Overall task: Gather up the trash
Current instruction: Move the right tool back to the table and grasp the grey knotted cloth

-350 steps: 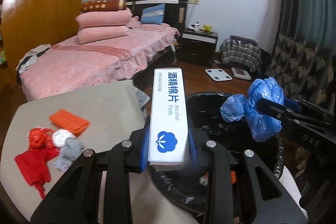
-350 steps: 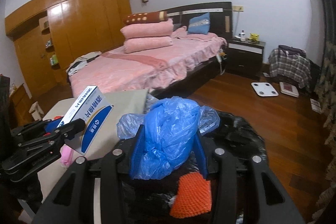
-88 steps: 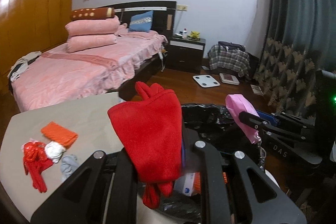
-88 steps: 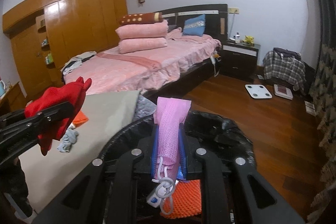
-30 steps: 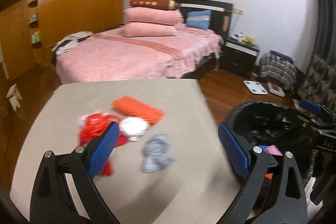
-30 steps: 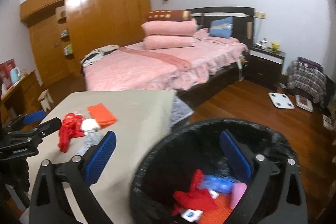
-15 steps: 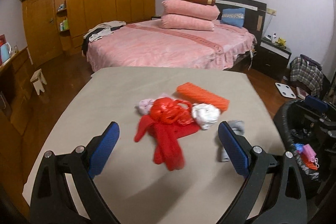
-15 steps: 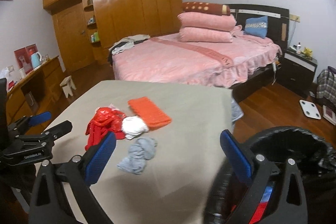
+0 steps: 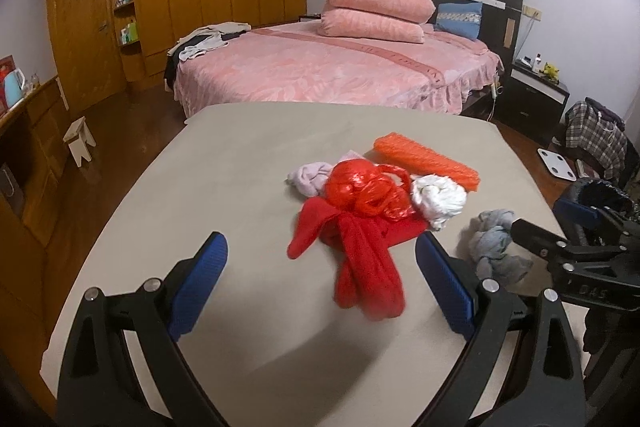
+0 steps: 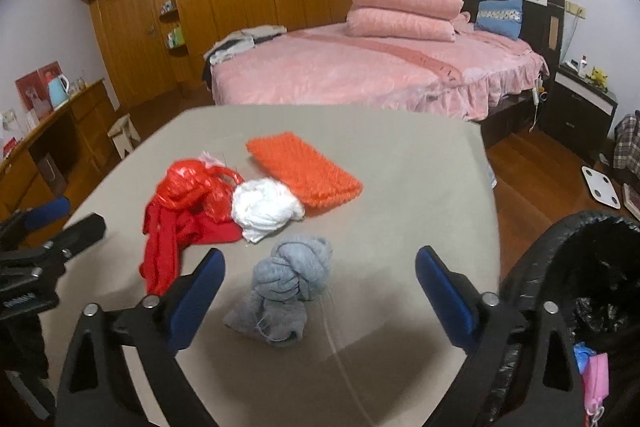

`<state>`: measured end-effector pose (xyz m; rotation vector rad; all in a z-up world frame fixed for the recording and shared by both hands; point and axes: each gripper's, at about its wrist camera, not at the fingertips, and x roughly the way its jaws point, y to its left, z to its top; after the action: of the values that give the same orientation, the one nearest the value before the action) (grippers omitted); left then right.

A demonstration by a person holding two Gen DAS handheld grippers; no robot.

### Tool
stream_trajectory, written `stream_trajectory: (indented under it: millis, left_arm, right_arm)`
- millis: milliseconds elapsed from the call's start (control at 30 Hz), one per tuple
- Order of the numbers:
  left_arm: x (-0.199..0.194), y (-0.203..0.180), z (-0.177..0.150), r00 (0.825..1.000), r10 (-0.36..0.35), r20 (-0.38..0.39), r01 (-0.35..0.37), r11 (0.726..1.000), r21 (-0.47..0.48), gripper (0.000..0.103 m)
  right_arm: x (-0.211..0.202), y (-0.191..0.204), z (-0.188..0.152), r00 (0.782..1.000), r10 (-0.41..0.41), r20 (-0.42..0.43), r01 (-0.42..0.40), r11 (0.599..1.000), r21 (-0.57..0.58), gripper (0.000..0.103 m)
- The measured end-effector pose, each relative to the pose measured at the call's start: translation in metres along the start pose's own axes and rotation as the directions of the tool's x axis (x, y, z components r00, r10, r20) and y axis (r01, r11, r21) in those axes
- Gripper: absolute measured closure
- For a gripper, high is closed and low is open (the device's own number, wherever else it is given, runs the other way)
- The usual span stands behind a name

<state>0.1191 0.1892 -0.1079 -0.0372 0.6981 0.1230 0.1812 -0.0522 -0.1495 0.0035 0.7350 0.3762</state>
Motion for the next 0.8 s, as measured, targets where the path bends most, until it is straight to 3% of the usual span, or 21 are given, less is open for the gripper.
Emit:
stream_trajectory:
  millis: [400, 467, 633, 800]
  left_arm:
    - [0.017, 0.01, -0.006, 0.999, 0.004, -0.035, -0.005, 1.0, -0.022, 0.011]
    - [0.02, 0.01, -0.007, 0.999, 0.003, -0.039, -0.004, 1.0, -0.027, 0.011]
    - [0.024, 0.011, -0.008, 0.999, 0.003, -0.046, -0.004, 1.0, -0.031, 0.011]
    - [0.028, 0.008, -0.009, 0.999, -0.004, -0.053, 0.002, 1.0, -0.03, 0.011]
  right_arm:
    - [0.03, 0.01, -0.01, 0.996, 0.009, -0.085, -0.011, 1.0, -0.018, 0.024]
    - [0.033, 0.012, -0.011, 0.995, 0.018, -0.101, -0.021, 0.999, -0.026, 0.027]
    - [0.04, 0.017, -0.014, 0.989, 0.041, -0.144, -0.047, 0.998, -0.04, 0.048]
    - [0.038, 0.016, -0.014, 0.989, 0.06, -0.138, -0.063, 0.998, -0.017, 0.055]
